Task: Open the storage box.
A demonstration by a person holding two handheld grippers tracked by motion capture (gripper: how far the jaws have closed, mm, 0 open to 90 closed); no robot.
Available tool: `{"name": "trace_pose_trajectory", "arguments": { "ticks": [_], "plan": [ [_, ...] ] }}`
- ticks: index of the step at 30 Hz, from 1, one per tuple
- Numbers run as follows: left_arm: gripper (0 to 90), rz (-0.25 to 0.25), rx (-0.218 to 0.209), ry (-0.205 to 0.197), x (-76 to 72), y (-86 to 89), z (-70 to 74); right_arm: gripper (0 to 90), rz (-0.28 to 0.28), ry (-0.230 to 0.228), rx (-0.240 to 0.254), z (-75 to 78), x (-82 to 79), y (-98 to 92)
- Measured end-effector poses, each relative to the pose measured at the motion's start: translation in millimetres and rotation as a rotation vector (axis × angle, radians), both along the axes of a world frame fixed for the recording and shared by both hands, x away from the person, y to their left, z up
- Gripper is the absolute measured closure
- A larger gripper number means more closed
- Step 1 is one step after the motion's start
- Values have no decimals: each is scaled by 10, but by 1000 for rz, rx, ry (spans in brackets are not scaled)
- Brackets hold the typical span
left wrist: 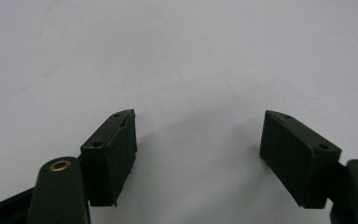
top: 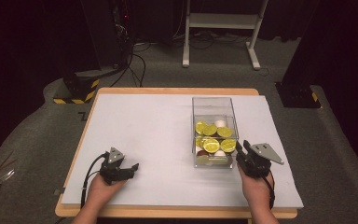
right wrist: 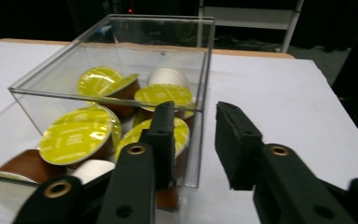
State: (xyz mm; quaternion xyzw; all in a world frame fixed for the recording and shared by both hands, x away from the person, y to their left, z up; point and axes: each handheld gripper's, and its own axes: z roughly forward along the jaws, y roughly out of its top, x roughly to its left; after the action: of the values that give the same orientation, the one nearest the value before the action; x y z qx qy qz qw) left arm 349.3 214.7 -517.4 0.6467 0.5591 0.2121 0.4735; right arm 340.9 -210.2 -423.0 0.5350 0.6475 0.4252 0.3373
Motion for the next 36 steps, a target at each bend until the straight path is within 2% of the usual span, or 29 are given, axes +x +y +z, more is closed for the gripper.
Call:
{"name": "trace_pose_trajectory", "arguments": {
  "ticks": [6, 8, 12, 18, 21, 26, 28, 31, 36],
  "plan": [
    [273, 0, 1, 0, 0, 1, 0, 734, -23, 24, -13, -32, -12, -38],
    [273, 0, 0, 0, 0, 0, 0, 737, -10, 29, -3, -34, -15, -30],
    [273, 0, -1, 0, 0, 0, 0, 739, 5, 36, -21, -46, -17, 33],
    [273, 0, -1, 0, 0, 0, 0, 765, -19, 71, -50, -111, 35, 78],
    [273, 0, -1, 0, 0, 0, 0, 766, -31, 90, -46, -140, 62, 83],
    [273, 0, -1, 0, 0, 1, 0, 777, -31, 102, -57, -176, 93, 99],
    [273, 0, 0, 0, 0, 1, 0, 779, -31, 103, -43, -179, 98, 94],
    [273, -1, 0, 0, -1, 1, 0, 827, -19, 110, -46, -174, 99, 105],
    [273, 0, -1, 0, 0, 0, 0, 851, -29, 111, -60, -173, 90, 124]
  ]
}}
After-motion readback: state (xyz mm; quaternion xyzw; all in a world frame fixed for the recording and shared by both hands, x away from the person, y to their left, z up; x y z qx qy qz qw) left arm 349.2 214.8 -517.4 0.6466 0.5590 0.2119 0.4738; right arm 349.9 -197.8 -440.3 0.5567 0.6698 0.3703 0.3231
